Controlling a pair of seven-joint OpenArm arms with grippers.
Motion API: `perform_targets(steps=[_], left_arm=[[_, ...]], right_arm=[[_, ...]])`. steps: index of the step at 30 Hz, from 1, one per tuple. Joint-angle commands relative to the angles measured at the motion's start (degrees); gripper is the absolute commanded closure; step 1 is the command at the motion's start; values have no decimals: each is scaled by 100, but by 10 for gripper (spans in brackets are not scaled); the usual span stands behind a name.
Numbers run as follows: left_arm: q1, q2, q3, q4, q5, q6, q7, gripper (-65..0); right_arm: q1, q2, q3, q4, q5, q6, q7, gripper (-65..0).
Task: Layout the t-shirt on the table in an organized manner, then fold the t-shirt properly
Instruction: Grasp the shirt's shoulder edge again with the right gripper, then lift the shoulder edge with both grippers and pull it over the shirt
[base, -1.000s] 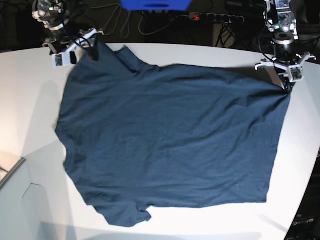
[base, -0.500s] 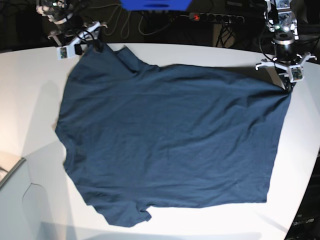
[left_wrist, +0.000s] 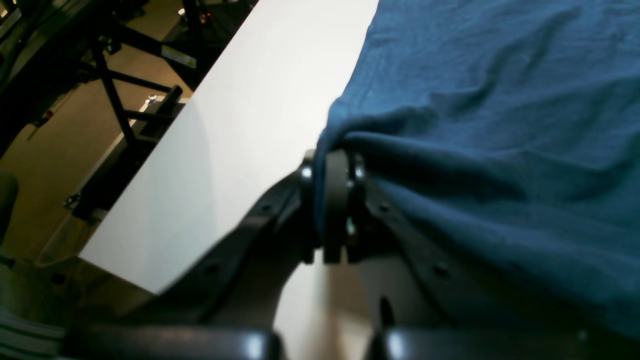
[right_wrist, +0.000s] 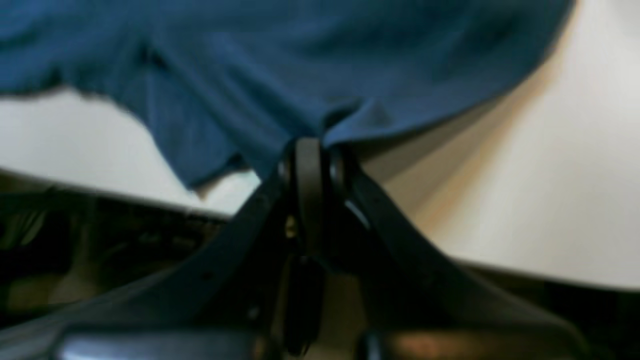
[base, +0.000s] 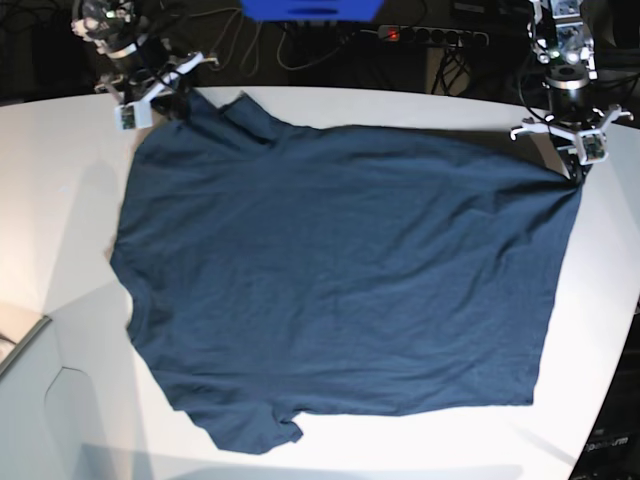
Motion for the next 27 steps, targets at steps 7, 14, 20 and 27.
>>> perform_targets(steps=[7,14,20,27], left_arm=[[72,-69,-53,351,-19,36,-138,-1],[-402,-87,-53,316,-19,36,-129,-1],[-1123,-113,-53,290,-19,36,-120,-1],[-2099,-131,-44,-176,-1,36,416,-1]], right_arm=[[-83,-48,-2,902,115,17,191,0],[743,-48,-2,911,106,17,138,0],[1569,-30,-11,445,89,17,138,0],[2563,49,-19,-355,80,17,138,0]])
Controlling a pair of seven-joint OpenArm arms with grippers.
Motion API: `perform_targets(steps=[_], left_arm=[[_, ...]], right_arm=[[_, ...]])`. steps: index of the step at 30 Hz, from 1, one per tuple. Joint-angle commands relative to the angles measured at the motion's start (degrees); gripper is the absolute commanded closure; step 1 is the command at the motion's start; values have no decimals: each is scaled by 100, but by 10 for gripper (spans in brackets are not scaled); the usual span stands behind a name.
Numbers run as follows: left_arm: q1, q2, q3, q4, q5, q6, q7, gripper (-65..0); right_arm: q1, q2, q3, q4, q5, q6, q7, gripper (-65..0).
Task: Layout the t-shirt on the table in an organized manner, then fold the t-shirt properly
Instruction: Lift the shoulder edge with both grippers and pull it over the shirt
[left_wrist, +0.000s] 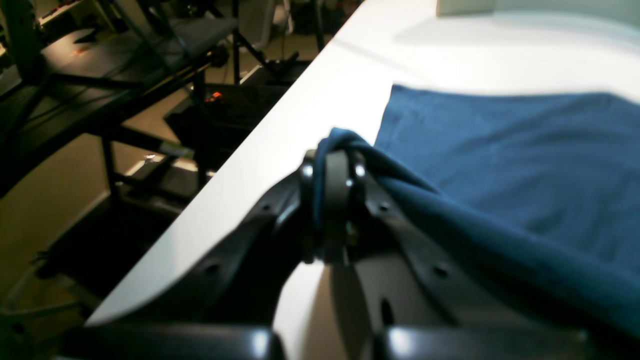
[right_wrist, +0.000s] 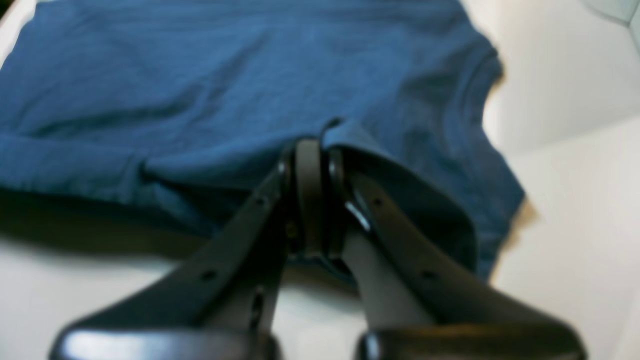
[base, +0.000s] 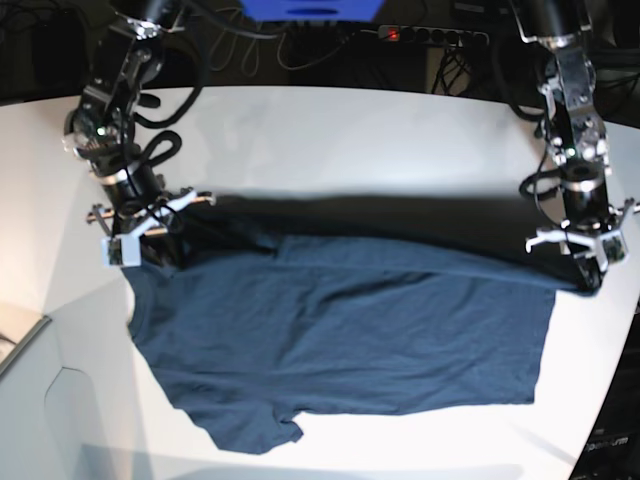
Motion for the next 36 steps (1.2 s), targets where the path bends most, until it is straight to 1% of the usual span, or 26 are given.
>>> perform_targets(steps=[1,3,8,13,17,20,23,26,29,31,32,33,36], left_arm=[[-150,-78,-22,-46,12,58,-69,-1],[-326,-78,4,-239,21,58,-25,-1],[-792,-78,13,-811,21,49,-16,-1],[-1038,-78,22,-1189,30,49,-16,-1],[-1223,-87,136,-1391,30,49,-16,-1],[-1266,-307,479,-1584,30,49,-16,-2],[-1425,-448,813,-1813,30,49,-25,-3],[-1565,-465,875,-1989,30,49,-16,-3],[-1662,-465,875,-2041,30,49,-16,-5],[-1724,-465,892,-2129,30,49,-7,-9],[-1768,-465,892,-2200,30,58,-7,-22],[-1812,-465,875,-2296,30,58,-7,-51],[-1820,-465,875,-2428,12,58,-7,-179]], right_arm=[[229,87,-4,-39,110,19,162,0],[458,139,-66,-285,110,19,162,0],[968,614,-338,-971,102,19,162,0],[1390,851,-356,-1639,102,19,188,0],[1618,931,-356,-2000,102,19,215,0],[1750,957,-364,-2254,102,19,188,0],[1908,1001,-364,-2580,102,19,171,-1],[2014,1080,-364,-2791,102,19,171,-69],[2014,1089,-364,-2843,102,19,206,-168],[2040,1089,-364,-2843,102,19,179,-247],[2075,1089,-364,-2835,102,19,171,-281],[2084,1089,-364,-2835,102,19,171,-322],[2058,1185,-364,-2720,102,19,171,-395]])
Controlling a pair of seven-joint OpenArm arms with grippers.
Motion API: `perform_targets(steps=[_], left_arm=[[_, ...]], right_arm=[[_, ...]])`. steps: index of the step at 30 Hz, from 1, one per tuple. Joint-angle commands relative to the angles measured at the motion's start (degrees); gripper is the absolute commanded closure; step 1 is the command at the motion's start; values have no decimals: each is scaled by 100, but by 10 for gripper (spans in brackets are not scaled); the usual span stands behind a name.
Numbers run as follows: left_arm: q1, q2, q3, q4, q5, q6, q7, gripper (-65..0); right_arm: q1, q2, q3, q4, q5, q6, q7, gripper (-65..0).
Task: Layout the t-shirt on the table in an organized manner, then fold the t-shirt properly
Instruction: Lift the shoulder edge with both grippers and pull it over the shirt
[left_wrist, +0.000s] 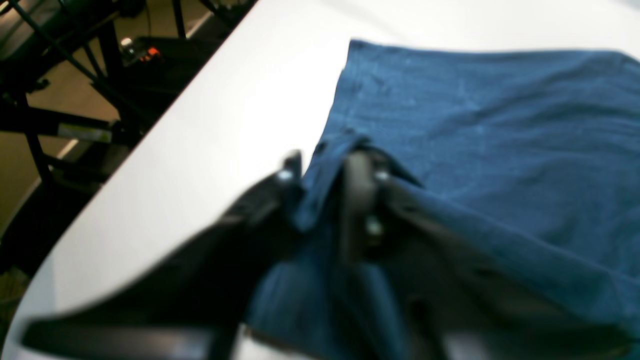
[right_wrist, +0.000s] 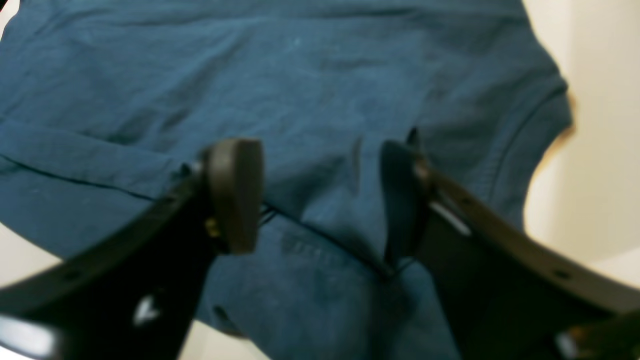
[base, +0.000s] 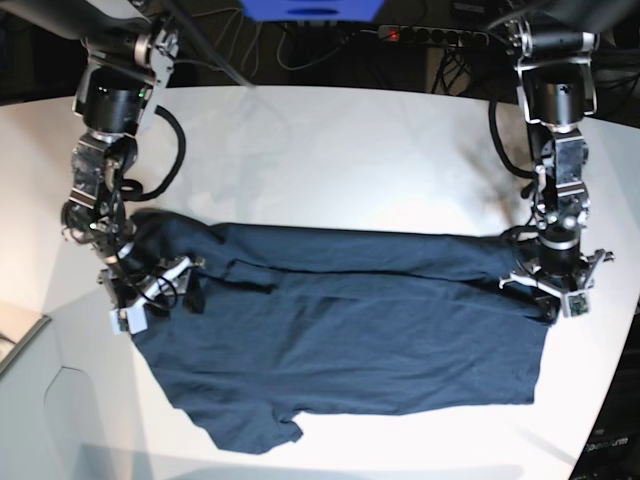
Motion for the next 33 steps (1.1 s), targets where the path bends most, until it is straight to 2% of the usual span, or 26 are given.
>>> perform_targets(steps=[1,4,6,9,18,23,33], left_arm=[[-98,-85,-22,94,-6,32,-171,-222],[-45,-85,-22,147,3,32,-171,-357],[87,-102,-30,243,-23,32,-171,-423],[315,-226,-250,296,-32,32,-180,-473],[641,-226,-901,226,-41,23,-215,-478],[394,-243,-892,-469,-41,23,-233,-478],[-98,-278,-883,-1532,-6,14,-242,-476]], right_arm=[[119,106,11,187,113,17,158,-406],[-30,141,38,451,113,17,158,-417],[-189,211,29,679,113,17,158,-417],[-426,229,38,855,113,17,158,-417],[-1129,308,82,1338,113,17,158,-415],[-1164,308,433,1066,113,17,158,-418],[-1217,308,451,706,113,17,175,-418]])
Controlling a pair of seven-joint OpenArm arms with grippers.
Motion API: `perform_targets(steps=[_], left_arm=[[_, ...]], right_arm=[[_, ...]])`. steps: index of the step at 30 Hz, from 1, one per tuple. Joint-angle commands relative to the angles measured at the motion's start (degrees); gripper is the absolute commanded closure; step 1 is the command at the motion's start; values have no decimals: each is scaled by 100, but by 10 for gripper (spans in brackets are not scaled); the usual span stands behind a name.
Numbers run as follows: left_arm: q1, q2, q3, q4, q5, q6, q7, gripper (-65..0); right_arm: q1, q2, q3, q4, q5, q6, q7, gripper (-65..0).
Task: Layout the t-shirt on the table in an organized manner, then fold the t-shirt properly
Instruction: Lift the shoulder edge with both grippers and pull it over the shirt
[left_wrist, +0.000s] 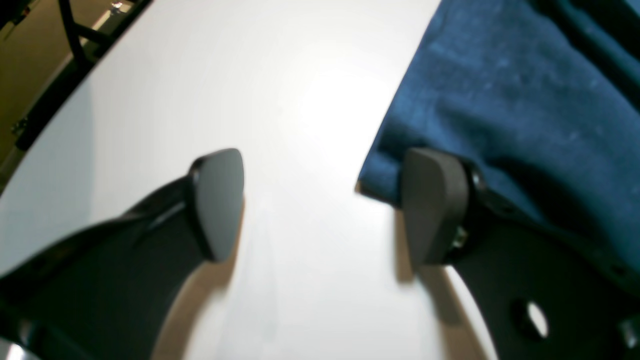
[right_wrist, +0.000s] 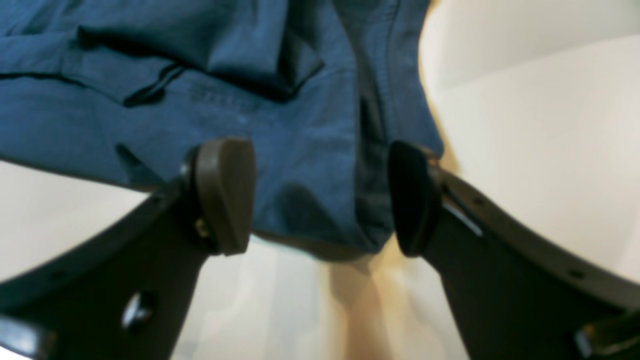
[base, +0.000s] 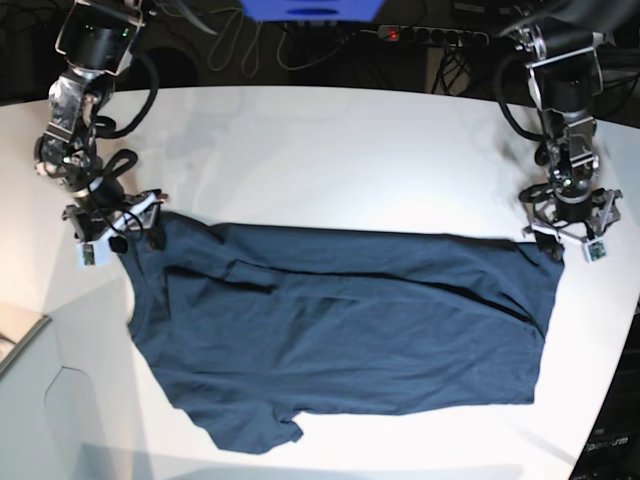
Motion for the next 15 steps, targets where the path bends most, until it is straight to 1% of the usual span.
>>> perform_targets(steps=[1,3,6,8,11,14,15], left_arm=[[-164,-86,4,15,16,16,-52,-476],[-243,-86,31,-135,16,16,-52,-476],[-322,-86,303,-310,-1,16,-52,-471],[-322,-95,461,-337,-10,16,-52,-425],[-322,-95,585,-337,-10,16,-52,-297],[-322,-86,549,-346,-19,16,-52,-139],[-322,-86,532,-346,-19,16,-52,-75]], right_arm=[[48,61,10,-54,97,19,121,-418],[48,123,10,-282,97,19,129,-418],[48,219,10,-563,97,19,129,-418],[57,228,10,-678,97,19,129,-418],[57,290,1,-731,97,19,129,-416],[48,290,-26,-757,97,19,129,-414],[48,290,-26,-757,97,19,129,-410]])
